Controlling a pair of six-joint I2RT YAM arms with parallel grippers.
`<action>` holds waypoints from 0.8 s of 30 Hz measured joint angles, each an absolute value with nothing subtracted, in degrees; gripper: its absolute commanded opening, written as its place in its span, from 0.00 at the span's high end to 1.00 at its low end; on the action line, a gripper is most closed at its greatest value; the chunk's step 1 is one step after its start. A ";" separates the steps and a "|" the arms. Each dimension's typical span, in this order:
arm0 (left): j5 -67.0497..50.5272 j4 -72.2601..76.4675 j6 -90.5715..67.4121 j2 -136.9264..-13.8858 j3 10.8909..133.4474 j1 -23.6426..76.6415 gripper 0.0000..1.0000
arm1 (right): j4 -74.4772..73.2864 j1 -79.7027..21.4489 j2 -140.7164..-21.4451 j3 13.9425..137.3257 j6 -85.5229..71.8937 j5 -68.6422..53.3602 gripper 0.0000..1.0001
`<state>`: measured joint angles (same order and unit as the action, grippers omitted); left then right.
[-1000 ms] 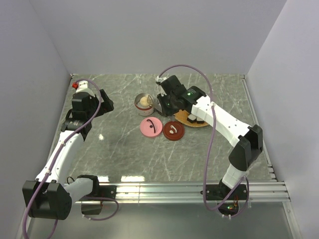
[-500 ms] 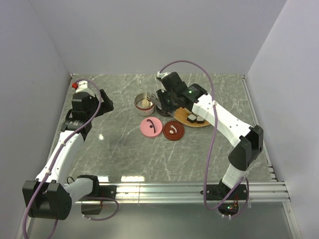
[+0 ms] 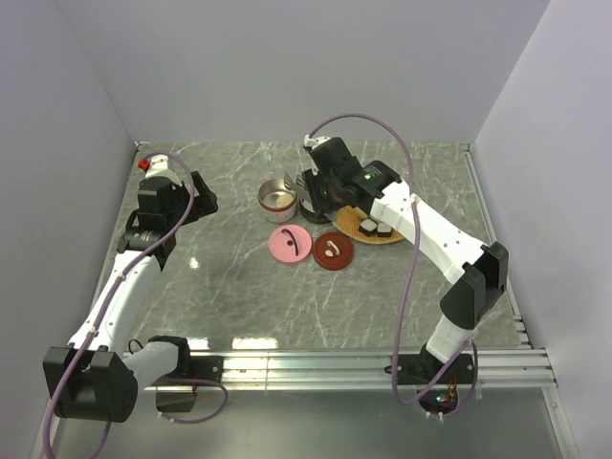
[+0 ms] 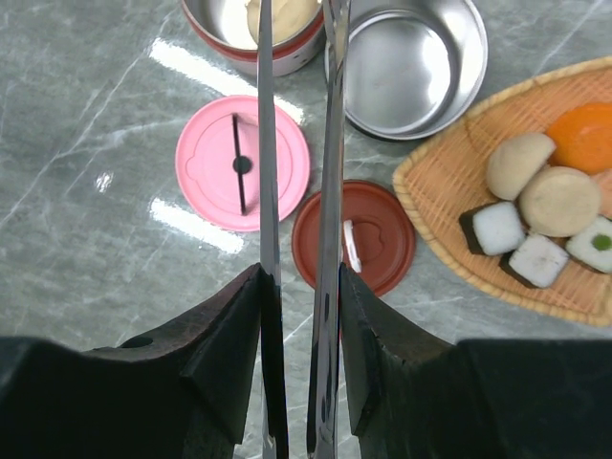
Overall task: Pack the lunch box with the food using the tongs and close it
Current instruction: Place the food into the lunch box, then pick up the food using the clamp
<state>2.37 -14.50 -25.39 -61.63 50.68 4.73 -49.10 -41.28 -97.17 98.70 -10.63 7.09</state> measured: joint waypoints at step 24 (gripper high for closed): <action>1.30 -14.46 -26.46 -61.65 49.74 4.75 0.00 | -53.54 -32.38 -77.91 80.05 -12.40 15.81 0.54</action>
